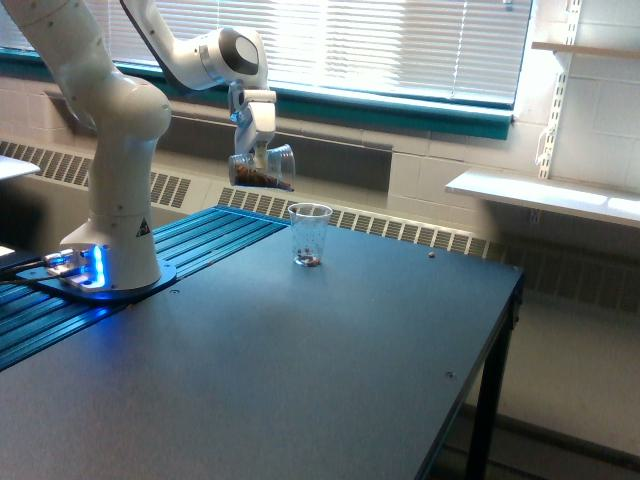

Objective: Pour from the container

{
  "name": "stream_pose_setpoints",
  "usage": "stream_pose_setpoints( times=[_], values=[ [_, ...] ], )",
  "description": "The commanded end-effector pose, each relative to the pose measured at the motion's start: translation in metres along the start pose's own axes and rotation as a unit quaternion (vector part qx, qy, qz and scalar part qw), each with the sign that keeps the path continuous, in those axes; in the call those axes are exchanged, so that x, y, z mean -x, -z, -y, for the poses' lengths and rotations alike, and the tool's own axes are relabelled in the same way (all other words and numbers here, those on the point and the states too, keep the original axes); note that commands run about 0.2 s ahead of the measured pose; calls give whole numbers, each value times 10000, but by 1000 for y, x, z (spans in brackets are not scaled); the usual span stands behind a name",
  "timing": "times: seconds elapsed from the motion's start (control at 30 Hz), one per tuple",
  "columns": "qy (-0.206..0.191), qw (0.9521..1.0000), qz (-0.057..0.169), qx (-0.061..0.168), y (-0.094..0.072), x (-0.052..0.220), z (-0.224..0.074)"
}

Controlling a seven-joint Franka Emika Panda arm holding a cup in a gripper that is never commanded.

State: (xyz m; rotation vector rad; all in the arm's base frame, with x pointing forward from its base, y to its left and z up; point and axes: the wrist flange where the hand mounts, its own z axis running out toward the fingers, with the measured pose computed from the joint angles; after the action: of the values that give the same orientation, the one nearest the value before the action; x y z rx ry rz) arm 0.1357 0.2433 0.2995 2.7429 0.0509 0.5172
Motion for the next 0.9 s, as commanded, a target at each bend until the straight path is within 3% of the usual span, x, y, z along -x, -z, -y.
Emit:
stream_pose_setpoints(
  times=[0.03, 0.9],
  values=[
    [88, 9999, -2, 110, -14, 13, 0],
    [190, 9997, -21, 153, -29, 17, 13]
  ],
)
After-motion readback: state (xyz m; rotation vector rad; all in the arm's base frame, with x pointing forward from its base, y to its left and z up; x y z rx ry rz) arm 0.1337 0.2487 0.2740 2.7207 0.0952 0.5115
